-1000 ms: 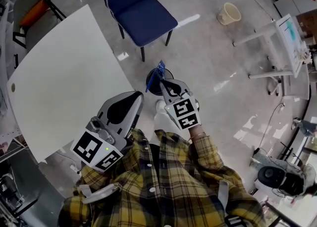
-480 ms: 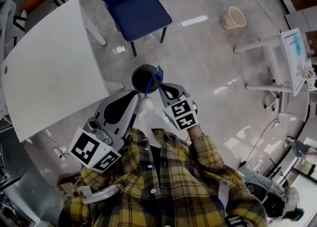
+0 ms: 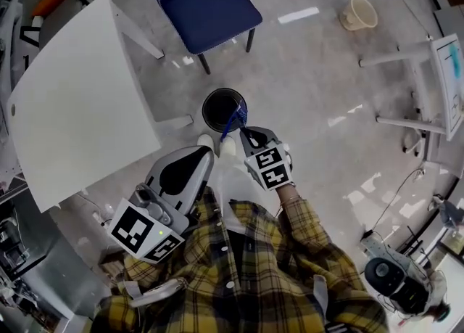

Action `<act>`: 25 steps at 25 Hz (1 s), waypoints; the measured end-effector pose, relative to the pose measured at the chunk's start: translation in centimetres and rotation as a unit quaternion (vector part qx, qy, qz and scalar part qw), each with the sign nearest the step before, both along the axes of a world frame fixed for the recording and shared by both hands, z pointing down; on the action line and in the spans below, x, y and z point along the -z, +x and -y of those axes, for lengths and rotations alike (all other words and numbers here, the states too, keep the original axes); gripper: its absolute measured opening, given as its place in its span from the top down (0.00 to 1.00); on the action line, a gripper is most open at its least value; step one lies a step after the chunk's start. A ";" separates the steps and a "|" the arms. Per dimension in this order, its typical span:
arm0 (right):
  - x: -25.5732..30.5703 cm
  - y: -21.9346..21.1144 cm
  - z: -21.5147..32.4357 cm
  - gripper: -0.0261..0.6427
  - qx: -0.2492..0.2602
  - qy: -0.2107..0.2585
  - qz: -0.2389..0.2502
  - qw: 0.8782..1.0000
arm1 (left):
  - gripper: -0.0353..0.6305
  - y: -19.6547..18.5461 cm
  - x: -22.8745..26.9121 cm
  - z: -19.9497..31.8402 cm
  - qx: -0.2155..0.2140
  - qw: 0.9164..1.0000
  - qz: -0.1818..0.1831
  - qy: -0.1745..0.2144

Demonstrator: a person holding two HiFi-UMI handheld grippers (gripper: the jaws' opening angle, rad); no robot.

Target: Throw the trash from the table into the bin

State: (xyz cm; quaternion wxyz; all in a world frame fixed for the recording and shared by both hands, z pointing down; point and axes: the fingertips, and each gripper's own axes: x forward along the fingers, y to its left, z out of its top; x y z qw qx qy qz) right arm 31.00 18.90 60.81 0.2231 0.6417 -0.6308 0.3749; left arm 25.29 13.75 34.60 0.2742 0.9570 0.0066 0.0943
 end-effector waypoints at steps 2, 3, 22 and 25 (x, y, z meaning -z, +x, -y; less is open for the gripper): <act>-1.1 0.1 -0.2 0.96 -0.009 -0.006 0.004 1.000 | 0.93 0.6 -1.0 -0.4 -0.015 1.000 0.003 -0.003; -1.8 0.2 -0.2 0.96 -0.011 -0.010 0.005 1.000 | 0.93 0.8 -1.6 -0.5 -0.020 1.000 0.004 -0.005; -24.9 1.2 2.9 0.96 -0.072 -0.078 0.037 0.994 | 0.93 1.2 -23.1 -0.7 -0.064 0.992 0.039 -0.103; -29.0 1.2 3.5 0.96 -0.085 -0.078 0.054 0.992 | 0.93 2.1 -26.5 -1.2 -0.069 0.991 0.047 -0.109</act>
